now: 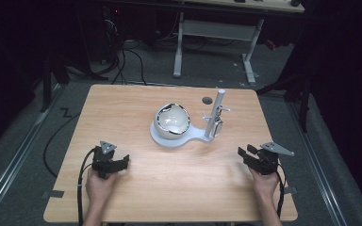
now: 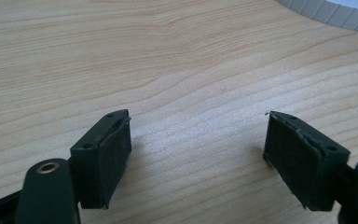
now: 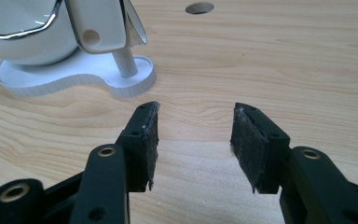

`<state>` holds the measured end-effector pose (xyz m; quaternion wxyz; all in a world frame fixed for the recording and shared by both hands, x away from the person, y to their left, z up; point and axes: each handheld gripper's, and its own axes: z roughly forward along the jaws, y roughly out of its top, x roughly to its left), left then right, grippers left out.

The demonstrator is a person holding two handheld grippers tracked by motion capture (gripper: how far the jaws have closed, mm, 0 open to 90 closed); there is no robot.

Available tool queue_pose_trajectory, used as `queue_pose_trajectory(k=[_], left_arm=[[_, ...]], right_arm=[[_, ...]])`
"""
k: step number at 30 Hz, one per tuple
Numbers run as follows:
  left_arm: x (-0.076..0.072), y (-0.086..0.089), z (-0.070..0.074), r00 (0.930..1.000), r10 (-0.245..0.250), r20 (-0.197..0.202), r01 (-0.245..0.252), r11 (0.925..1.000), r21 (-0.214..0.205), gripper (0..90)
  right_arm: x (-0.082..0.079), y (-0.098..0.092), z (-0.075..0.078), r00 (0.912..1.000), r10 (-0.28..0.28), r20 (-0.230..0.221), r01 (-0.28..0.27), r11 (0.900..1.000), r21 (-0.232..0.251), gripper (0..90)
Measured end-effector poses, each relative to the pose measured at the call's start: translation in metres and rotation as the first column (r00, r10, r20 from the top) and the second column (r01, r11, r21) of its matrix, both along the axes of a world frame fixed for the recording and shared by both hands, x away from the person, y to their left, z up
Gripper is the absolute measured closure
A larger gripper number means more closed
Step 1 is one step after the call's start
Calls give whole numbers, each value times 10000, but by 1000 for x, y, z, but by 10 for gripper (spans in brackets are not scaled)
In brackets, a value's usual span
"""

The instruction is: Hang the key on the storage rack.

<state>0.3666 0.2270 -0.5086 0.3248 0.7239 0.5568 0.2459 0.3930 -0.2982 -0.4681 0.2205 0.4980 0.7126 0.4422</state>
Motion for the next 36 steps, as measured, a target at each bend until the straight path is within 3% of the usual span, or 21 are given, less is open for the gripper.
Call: queue_pose_trajectory(k=[23, 36], left_arm=[[0, 0, 0, 10000, -2, -4, 2, 10000, 1, 233], [0, 0, 0, 10000, 0, 1, 0, 10000, -4, 233]], right_arm=[[16, 10, -21, 9968, -164, -776, 91, 9955, -941, 502], [22, 12, -30, 9900, -572, -1289, 354, 9856, -1656, 476]])
